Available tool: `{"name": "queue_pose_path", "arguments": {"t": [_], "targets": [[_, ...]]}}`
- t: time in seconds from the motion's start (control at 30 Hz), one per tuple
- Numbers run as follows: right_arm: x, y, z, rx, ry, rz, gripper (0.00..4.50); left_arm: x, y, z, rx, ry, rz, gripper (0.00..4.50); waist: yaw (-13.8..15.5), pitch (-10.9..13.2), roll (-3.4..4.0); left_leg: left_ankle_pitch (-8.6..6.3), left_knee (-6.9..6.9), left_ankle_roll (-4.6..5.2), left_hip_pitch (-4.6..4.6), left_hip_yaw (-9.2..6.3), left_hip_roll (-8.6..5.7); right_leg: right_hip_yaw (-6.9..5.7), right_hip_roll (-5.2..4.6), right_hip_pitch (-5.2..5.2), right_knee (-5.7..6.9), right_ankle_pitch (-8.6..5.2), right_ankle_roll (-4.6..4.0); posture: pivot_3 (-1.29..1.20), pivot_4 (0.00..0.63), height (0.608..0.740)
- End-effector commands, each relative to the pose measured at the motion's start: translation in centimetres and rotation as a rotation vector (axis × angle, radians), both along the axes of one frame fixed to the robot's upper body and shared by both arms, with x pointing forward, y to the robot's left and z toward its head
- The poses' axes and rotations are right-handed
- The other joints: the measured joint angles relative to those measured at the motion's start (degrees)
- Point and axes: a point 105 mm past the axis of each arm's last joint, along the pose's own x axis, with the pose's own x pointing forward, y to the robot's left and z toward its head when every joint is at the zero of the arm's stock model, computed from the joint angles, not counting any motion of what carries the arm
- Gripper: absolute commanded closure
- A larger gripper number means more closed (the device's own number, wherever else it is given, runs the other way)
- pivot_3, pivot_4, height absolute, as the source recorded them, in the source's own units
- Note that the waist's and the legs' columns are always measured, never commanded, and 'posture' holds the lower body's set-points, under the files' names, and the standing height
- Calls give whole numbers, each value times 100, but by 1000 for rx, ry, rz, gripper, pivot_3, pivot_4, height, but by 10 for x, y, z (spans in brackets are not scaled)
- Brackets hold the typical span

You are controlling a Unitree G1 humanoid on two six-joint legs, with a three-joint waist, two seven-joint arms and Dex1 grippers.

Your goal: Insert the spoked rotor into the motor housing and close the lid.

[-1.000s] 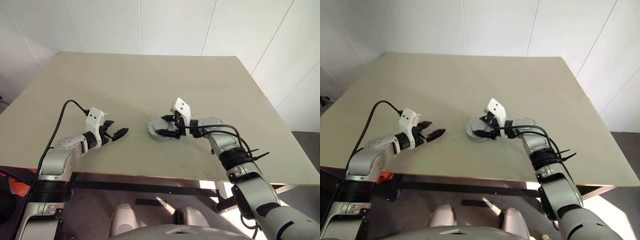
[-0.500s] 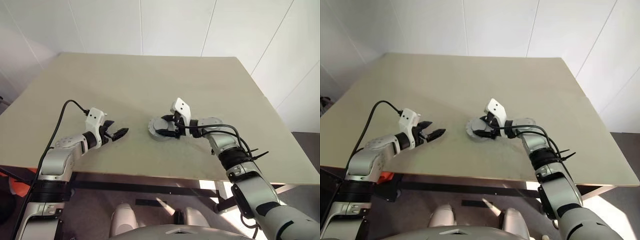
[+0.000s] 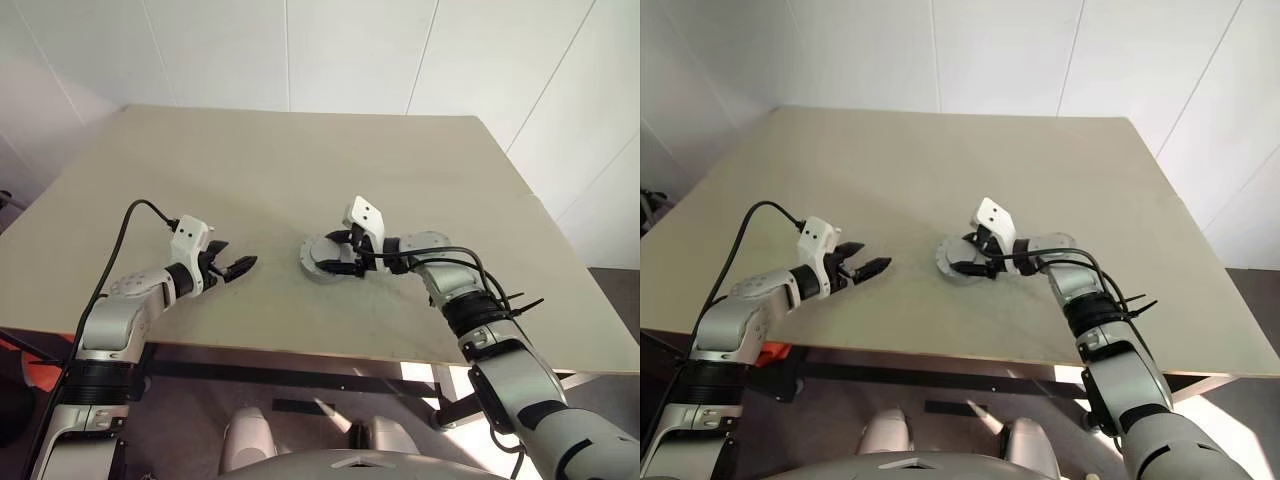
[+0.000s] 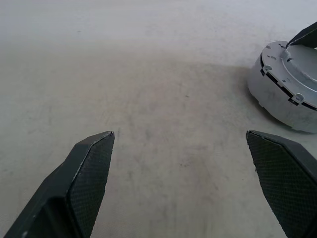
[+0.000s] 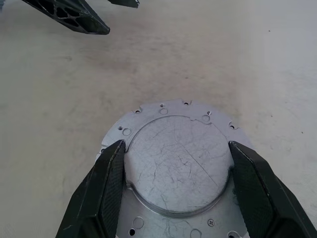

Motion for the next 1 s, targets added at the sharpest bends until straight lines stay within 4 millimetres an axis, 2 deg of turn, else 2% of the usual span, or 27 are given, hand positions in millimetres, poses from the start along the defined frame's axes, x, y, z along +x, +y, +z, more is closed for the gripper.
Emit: {"name": "queue_pose_path", "arguments": {"t": [0.03, 0.2, 0.37, 0.63, 1.0], "targets": [[-4, -16, -16, -53, 72, -21, 1335, 3, -1, 15, 4, -55, -9, 0, 1, 0, 0, -1, 0, 2, -3, 0, 0, -2, 0, 0, -3, 0, 1, 0, 0, 740], [2, -10, -5, 3, 65, -56, 1335, 3, -1, 15, 5, -55, -9, 0, 0, 0, 0, -5, -3, 9, -9, 0, 1, -4, 0, -1, -17, -1, 1, 0, 0, 740], [-3, -3, 7, 76, 81, -8, 1335, 4, -1, 15, 7, -57, -9, 0, -5, 0, 0, -5, -5, 8, -7, 0, 2, -4, 1, -1, -16, -1, 2, 0, 0, 740], [-1, -5, 9, 61, 47, -24, 1335, 3, -2, 15, 6, -56, -12, 0, -13, 0, 0, -3, -27, 6, -9, 0, 5, -6, 3, -12, -22, -1, 1, 0, 0, 740], [3, 3, 20, 157, 48, -40, 1335, 1, -3, 12, 7, -47, -14, 0, -19, 0, 0, -2, -29, 5, -7, 1, 6, -6, 3, -12, -24, -1, 1, 0, 0, 740]]}}
